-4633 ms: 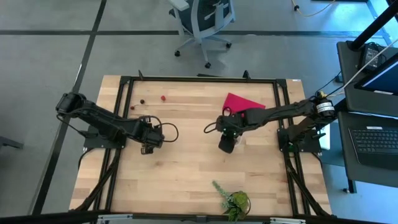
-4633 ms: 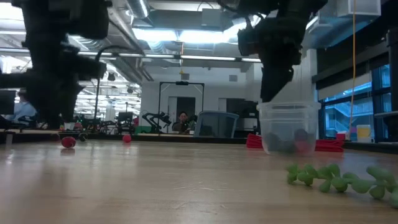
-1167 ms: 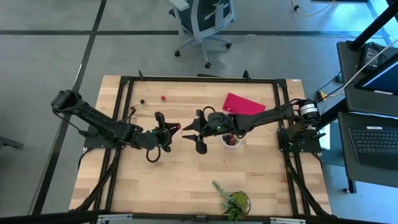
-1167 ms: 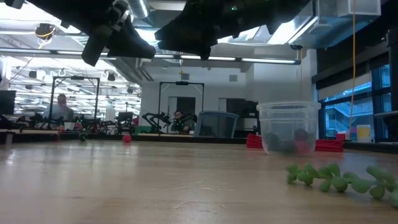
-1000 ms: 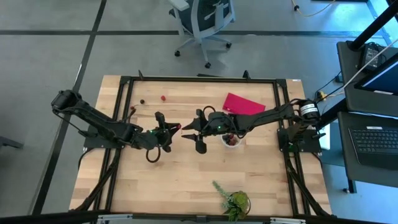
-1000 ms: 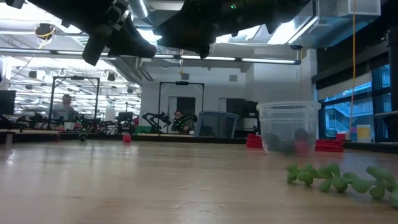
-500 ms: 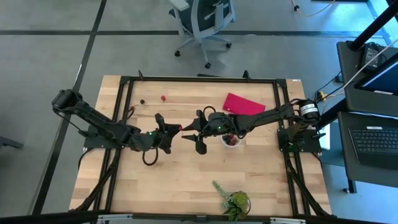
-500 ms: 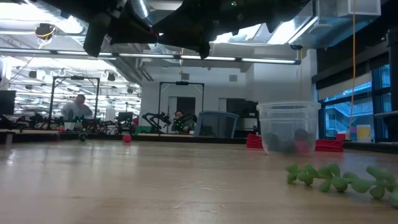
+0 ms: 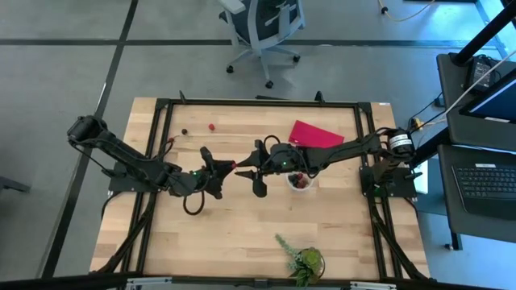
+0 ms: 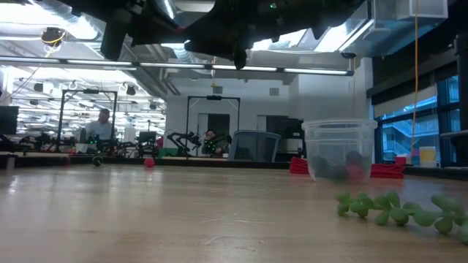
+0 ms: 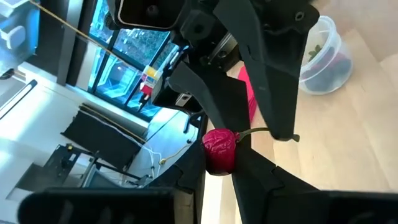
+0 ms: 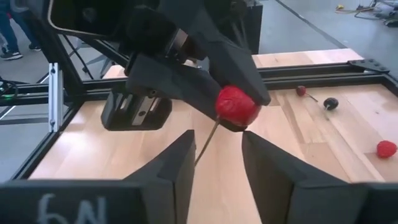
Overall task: Pick and placing Produce into tupperware
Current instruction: Put the bottom red cherry into the transparent container
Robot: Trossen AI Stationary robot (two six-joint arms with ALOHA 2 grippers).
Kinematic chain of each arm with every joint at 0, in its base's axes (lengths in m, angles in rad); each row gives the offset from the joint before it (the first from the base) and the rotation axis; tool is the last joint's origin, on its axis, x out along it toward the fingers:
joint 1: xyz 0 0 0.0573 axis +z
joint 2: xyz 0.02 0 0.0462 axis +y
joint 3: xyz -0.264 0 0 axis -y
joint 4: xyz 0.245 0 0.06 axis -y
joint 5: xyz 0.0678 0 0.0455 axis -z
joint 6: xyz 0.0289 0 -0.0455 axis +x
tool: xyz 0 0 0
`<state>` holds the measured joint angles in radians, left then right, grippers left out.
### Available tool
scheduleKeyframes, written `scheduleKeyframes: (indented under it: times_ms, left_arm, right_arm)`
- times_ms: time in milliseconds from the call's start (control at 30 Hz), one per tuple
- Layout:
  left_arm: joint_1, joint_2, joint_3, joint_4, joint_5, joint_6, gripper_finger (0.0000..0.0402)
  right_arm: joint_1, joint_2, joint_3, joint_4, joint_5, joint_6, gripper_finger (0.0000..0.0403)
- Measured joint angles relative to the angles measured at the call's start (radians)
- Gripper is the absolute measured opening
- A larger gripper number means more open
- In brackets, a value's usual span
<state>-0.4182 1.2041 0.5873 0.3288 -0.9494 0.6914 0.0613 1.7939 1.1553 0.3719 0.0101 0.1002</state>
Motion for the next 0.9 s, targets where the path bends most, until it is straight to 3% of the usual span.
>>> scheduleKeyframes:
  times_ms: [367, 500, 900]
  left_arm:
    - [0.057, 0.0, 0.0, 0.001, 0.006, 0.002, 0.006]
    - [0.067, 0.0, 0.0, 0.002, 0.05, 0.0, 0.006]
    - [0.053, 0.0, 0.0, 0.003, 0.05, -0.001, 0.006]
  right_arm:
    - [0.003, 0.0, 0.0, 0.015, -0.041, -0.059, 0.0009]
    - [0.003, 0.0, 0.0, 0.015, -0.039, -0.052, 0.001]
    - [0.004, 0.0, 0.0, 0.003, -0.038, -0.069, 0.0004]
